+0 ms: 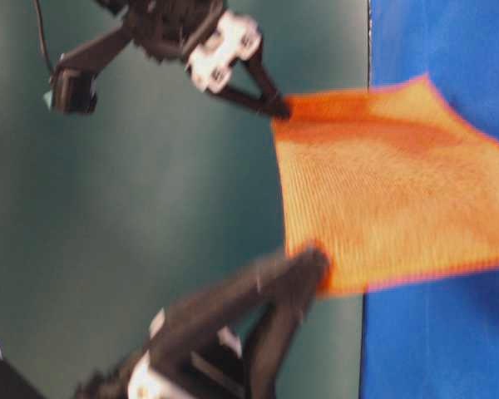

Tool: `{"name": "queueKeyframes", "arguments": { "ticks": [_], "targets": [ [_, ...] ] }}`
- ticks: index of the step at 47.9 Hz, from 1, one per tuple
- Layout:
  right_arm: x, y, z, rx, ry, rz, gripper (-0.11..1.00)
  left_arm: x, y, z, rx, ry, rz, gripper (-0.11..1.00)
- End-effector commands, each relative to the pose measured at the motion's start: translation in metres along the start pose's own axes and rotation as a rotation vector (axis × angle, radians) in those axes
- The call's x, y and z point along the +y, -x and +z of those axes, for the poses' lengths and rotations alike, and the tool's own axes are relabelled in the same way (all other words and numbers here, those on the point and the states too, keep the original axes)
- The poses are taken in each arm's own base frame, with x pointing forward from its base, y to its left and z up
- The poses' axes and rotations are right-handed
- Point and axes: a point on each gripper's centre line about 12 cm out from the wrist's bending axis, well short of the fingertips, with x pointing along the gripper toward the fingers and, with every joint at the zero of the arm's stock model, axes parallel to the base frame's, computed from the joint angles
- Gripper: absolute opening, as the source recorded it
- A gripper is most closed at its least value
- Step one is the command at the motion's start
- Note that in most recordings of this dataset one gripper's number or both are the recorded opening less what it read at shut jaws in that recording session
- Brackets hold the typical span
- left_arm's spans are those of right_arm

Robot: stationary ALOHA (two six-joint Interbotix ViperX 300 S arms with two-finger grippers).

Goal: Fold the orange towel.
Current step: 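Lift the towel and swing the right gripper up toward the far side, then lay the towel down lengthwise and open both grippers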

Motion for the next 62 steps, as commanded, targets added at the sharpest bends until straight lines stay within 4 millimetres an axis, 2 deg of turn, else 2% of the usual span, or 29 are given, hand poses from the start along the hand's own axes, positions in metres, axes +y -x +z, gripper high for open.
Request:
{"name": "queueKeyframes", "arguments": {
  "ticks": [1,12,19,30,40,44,52,62],
  "targets": [
    [-0.011,-0.002,0.026,-0.070,0.010,-0.021,0.03,-0.007,-0.005,0.026,-0.065,-0.034,-0.014,0.03],
    [-0.012,-0.017,0.050,-0.113,0.056,-0.025,0.03,-0.008,-0.024,0.041,-0.082,-0.099,-0.012,0.03],
    [-0.015,-0.018,0.049,-0.110,0.053,-0.031,0.03,-0.008,-0.031,0.047,-0.093,-0.112,-0.010,0.03],
    [-0.027,-0.004,0.028,-0.086,0.031,-0.052,0.03,-0.008,-0.054,0.064,-0.174,-0.147,-0.002,0.03],
    [-0.034,0.019,-0.001,-0.065,0.008,-0.068,0.03,-0.009,-0.093,0.088,-0.229,-0.216,0.010,0.03],
    [-0.035,0.025,-0.009,-0.062,0.003,-0.068,0.03,-0.008,-0.106,0.091,-0.229,-0.216,0.013,0.03],
    [-0.034,0.023,-0.017,-0.044,0.006,-0.065,0.03,-0.008,-0.115,0.077,-0.177,-0.189,0.005,0.03],
    [-0.024,-0.018,-0.017,-0.024,0.033,-0.016,0.03,-0.010,-0.105,0.035,-0.084,-0.126,-0.011,0.03]
  ]
}}
